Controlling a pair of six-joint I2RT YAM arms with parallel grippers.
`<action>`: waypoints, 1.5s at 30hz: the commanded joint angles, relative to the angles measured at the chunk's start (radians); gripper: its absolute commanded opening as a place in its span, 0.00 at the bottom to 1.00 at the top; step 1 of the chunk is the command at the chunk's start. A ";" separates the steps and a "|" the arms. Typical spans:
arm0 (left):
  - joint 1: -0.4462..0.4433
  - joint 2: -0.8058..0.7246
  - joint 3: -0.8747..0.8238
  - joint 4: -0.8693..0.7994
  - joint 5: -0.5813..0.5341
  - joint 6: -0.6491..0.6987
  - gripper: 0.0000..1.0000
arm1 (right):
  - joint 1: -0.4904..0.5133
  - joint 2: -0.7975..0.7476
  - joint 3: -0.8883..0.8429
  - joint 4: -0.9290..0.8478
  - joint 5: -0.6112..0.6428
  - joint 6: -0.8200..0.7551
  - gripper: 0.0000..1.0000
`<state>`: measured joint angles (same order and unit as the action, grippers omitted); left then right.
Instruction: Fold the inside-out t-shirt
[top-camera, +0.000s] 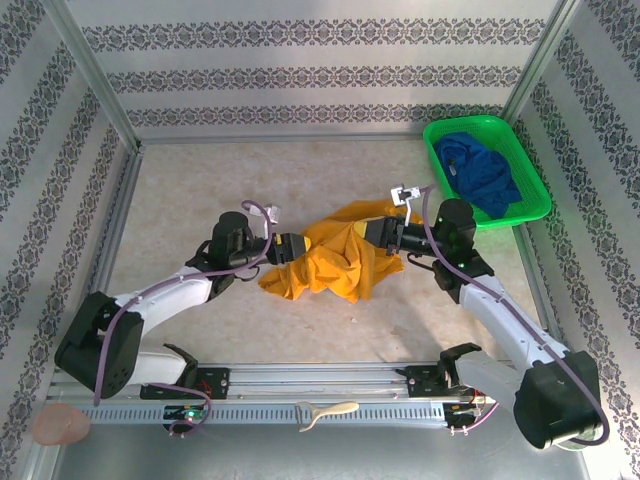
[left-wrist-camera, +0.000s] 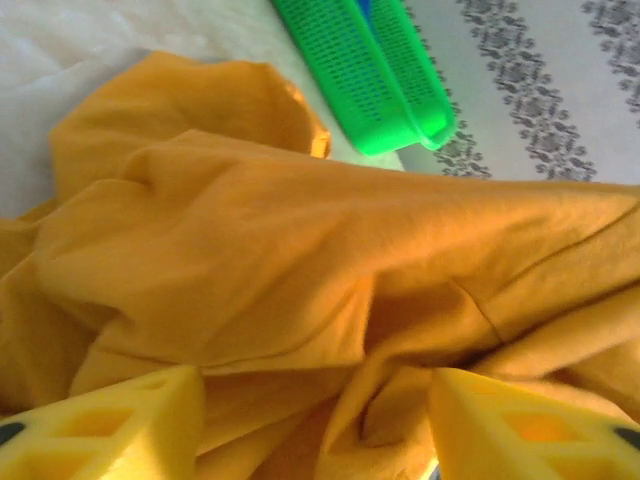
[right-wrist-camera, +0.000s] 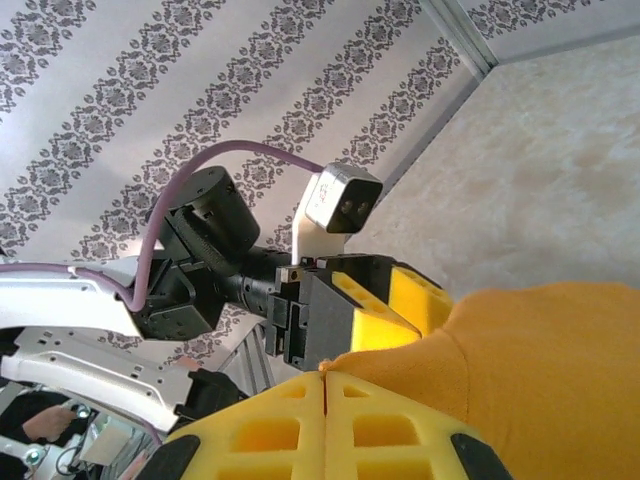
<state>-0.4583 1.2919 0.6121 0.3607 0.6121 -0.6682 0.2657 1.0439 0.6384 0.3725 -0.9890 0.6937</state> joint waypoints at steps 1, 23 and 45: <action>-0.029 -0.138 0.055 -0.177 -0.112 0.125 0.65 | -0.004 0.028 -0.019 0.068 -0.036 0.024 0.00; -0.283 0.173 0.469 -0.527 -0.354 0.504 0.65 | -0.004 0.026 -0.036 0.041 -0.026 0.021 0.00; -0.267 0.264 0.715 -0.735 -0.196 0.138 0.00 | -0.064 -0.159 -0.103 -0.397 0.373 -0.138 0.64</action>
<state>-0.7311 1.5986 1.2869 -0.2882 0.4213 -0.4145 0.1665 1.0084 0.5365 0.1020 -0.7422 0.5991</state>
